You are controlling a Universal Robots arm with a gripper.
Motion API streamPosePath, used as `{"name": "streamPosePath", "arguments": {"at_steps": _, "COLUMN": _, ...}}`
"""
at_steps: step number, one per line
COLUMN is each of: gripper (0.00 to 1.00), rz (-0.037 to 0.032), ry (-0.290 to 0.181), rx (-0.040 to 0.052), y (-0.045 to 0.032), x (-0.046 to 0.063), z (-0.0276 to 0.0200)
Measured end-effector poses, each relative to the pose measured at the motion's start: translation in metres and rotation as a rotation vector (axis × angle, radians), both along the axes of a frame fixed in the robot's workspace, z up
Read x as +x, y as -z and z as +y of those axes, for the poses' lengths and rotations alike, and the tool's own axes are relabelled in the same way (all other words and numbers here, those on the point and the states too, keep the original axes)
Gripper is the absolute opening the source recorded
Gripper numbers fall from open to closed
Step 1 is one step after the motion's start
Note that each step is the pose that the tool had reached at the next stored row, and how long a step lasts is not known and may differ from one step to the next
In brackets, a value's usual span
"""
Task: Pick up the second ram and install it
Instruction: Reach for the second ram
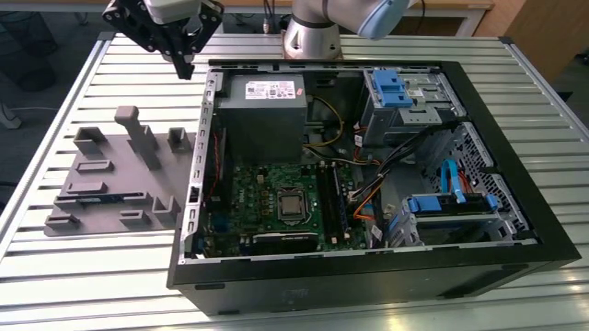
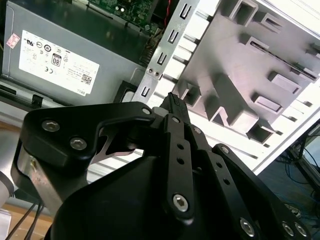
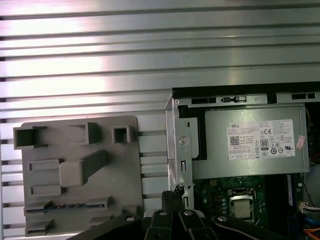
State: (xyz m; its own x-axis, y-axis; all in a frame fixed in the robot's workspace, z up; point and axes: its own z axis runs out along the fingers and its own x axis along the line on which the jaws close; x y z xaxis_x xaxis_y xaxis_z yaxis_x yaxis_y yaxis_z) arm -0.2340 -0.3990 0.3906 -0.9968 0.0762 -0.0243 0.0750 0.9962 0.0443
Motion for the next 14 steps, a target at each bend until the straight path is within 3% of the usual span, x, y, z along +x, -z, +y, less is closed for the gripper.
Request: {"name": "streamPosePath", "arguments": {"at_steps": 14, "gripper": 0.11, "rz": 0.0, "ry": 0.0, "rx": 0.0, "y": 0.0006, "x": -0.017, "z": 0.0}}
